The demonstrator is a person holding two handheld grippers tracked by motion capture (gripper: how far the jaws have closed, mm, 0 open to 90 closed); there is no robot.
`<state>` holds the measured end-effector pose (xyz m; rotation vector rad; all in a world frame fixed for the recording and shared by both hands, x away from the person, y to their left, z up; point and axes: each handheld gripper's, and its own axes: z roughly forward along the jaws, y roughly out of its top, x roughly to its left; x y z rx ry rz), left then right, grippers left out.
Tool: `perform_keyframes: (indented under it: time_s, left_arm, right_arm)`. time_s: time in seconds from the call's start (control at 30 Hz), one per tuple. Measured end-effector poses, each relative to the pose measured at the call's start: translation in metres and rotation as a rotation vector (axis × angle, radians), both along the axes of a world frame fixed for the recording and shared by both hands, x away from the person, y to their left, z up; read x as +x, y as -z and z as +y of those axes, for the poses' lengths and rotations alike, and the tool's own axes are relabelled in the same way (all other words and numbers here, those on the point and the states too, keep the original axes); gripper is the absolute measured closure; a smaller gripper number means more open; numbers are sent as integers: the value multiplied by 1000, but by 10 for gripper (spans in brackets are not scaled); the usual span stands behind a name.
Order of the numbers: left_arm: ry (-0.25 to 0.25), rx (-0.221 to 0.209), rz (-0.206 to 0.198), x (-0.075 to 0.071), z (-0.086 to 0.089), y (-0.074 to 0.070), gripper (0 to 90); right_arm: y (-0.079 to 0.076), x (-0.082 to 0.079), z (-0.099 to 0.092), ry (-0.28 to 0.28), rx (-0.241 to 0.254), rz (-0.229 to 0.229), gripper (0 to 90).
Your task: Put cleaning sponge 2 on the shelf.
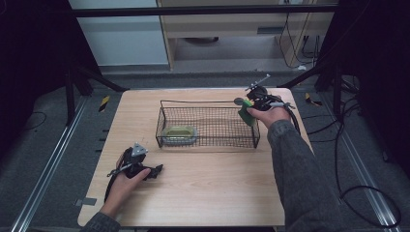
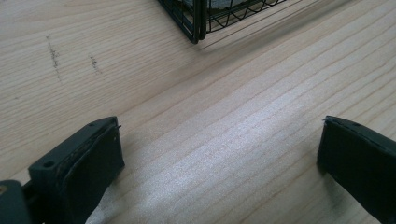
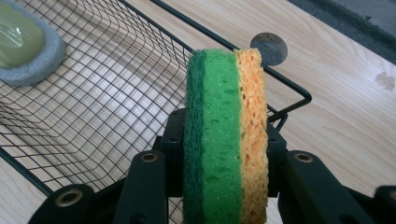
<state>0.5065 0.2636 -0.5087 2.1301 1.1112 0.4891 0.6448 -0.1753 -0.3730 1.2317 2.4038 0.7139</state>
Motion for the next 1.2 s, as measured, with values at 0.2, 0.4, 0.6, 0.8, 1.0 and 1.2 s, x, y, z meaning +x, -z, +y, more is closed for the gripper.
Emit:
perform_keyframes:
  time_s: [0.2,0.4,0.6,0.8,1.0,1.2]
  left_arm:
    - [1,0,-1,0,0,0,0]
    - [1,0,-1,0,0,0,0]
    - [2,0,-1,0,0,0,0]
    - [2,0,-1,1,0,0,0]
    - [5,1,0,1,0,0,0]
    - [6,1,0,1,0,0,0]
  right_arm:
    - [7,1,-2,11,2,14,644]
    - [15,4,-5,18,10,24,643]
    - [25,6,-1,19,-5,44,643]
    - [34,7,4,18,-30,58,642]
    - [38,8,7,13,-49,64,641]
    - [43,6,12,4,-70,76,640]
